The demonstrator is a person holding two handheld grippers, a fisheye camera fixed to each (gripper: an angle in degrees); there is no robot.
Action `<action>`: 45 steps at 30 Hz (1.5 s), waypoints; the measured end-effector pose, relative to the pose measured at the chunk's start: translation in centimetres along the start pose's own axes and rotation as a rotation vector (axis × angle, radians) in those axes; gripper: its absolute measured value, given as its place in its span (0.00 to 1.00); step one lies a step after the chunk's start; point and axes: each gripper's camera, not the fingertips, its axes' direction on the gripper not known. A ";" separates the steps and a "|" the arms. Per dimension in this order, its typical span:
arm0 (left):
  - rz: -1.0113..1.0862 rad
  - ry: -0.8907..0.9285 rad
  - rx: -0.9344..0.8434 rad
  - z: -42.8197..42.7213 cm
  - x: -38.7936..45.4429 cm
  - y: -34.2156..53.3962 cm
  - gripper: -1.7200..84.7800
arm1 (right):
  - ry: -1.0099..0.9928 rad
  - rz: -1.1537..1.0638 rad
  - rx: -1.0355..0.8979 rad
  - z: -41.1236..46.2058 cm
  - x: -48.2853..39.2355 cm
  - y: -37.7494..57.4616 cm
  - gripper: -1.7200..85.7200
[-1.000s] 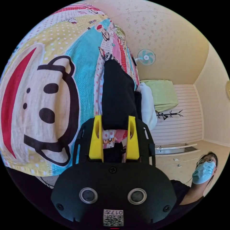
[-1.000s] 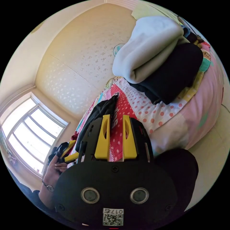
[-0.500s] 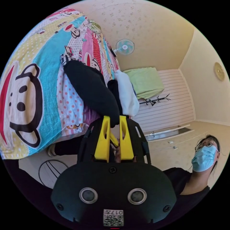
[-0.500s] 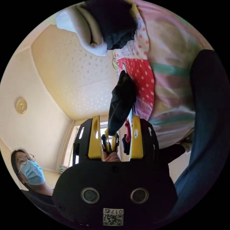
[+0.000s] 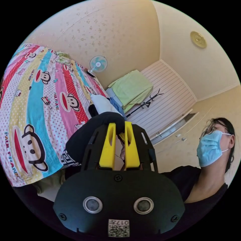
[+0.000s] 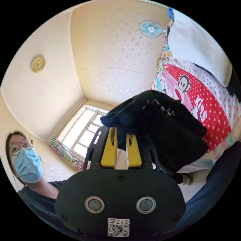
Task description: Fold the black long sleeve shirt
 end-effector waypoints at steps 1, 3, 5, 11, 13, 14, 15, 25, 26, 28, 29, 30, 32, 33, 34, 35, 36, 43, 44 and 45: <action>-0.002 0.020 -0.002 0.5 -0.1 -0.6 0.09 | 0.005 0.013 -0.015 0.2 0.4 -1.4 0.03; 0.049 0.081 -0.002 2.6 1.0 -3.9 0.09 | -0.027 -0.012 -0.040 0.2 0.4 -4.4 0.02; 0.139 0.120 0.012 4.1 3.4 -6.6 0.09 | -0.091 -0.103 -0.029 -0.5 -2.3 -8.5 0.02; 0.309 0.087 -0.009 12.1 8.9 -11.8 0.09 | 0.146 -0.459 0.040 -3.8 -10.0 -14.6 0.04; 0.286 0.026 -0.069 15.9 7.8 -11.5 0.10 | 0.288 -0.437 0.062 -4.9 -8.3 -14.8 0.05; 0.233 -0.010 -0.150 18.6 6.1 -10.7 0.10 | 0.392 -0.364 0.091 -5.7 -5.9 -14.3 0.06; 0.171 -0.020 -0.228 21.1 3.9 -9.3 0.10 | 0.447 -0.324 0.110 -6.2 -4.5 -14.0 0.06; -0.190 -0.117 -0.453 16.9 -11.5 5.2 0.01 | 0.920 -0.016 0.231 -10.4 11.3 6.3 0.03; -0.228 -0.171 -0.410 13.9 -12.8 5.8 0.01 | 0.933 -0.018 0.221 -9.8 12.0 7.8 0.03; -0.261 -0.257 -0.326 9.3 -13.9 6.1 0.01 | 0.961 -0.032 0.188 -8.4 12.8 9.1 0.03; -0.272 -0.321 -0.263 6.2 -14.2 6.1 0.01 | 0.986 -0.051 0.143 -7.1 13.1 9.1 0.03; -0.274 -0.381 -0.192 3.1 -14.3 6.0 0.01 | 1.000 -0.064 0.113 -6.3 13.2 8.9 0.02; -0.256 -0.463 -0.076 -1.1 -13.8 5.7 0.01 | 1.056 -0.149 -0.010 -2.4 12.8 8.0 0.02; -0.233 -0.520 -0.002 -3.8 -13.1 5.6 0.01 | 1.070 -0.180 -0.035 -1.4 12.5 7.8 0.02; -0.220 -0.551 0.031 -4.9 -12.8 5.6 0.01 | 1.098 -0.243 -0.076 0.8 11.9 7.5 0.02; -0.194 -0.618 0.087 -6.9 -12.1 5.6 0.01 | 1.113 -0.301 -0.110 3.0 11.2 7.4 0.02; -0.167 -0.694 0.132 -8.5 -11.7 5.9 0.01 | 1.114 -0.328 -0.125 4.1 10.9 7.4 0.02; -0.243 -0.755 0.077 -13.3 -16.4 7.2 0.01 | 1.036 -0.439 -0.447 18.2 14.1 9.5 0.03; -0.244 -0.737 0.115 -15.2 -16.4 7.1 0.01 | 1.011 -0.426 -0.522 21.0 15.5 10.5 0.03; -0.229 -0.744 0.177 -17.4 -16.0 7.0 0.01 | 0.998 -0.424 -0.554 22.5 16.2 11.1 0.03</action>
